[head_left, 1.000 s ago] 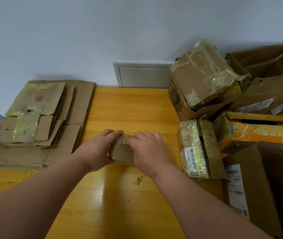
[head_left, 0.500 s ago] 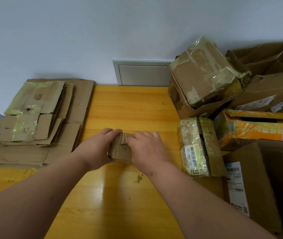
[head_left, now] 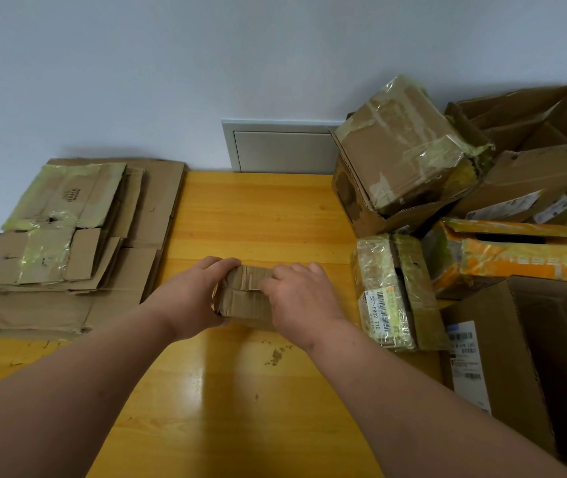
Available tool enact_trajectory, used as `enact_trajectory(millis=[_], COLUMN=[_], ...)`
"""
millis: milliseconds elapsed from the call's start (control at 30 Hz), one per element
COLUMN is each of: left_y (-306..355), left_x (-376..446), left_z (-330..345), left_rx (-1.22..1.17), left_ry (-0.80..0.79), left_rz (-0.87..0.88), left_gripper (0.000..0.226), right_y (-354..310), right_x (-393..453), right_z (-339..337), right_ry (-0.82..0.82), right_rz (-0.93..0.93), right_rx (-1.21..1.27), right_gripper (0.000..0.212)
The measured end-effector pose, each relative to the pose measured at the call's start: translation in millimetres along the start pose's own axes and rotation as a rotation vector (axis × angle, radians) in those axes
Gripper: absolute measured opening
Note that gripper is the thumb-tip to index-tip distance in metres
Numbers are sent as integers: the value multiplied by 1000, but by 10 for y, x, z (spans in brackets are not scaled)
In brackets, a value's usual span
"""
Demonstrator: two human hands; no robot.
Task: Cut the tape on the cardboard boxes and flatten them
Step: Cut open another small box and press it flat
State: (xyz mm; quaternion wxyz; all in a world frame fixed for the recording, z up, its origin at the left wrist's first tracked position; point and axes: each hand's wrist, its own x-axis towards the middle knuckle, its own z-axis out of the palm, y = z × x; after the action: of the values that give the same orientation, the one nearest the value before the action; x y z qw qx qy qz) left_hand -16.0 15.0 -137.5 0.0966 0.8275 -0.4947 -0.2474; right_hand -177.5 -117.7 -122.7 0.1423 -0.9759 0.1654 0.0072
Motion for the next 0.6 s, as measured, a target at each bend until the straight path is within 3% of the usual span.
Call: enact_trajectory(millis=[600], left_y=[-38], left_x=[5], left_z=[-38], left_rx=[11], left_ry=[-50], left_rz=[-45], left_gripper=[101], right_y=[201], right_x=[-74], right_z=[23], right_ry=[-37], right_rz=[53], right_rx=[-71], right_gripper=[27])
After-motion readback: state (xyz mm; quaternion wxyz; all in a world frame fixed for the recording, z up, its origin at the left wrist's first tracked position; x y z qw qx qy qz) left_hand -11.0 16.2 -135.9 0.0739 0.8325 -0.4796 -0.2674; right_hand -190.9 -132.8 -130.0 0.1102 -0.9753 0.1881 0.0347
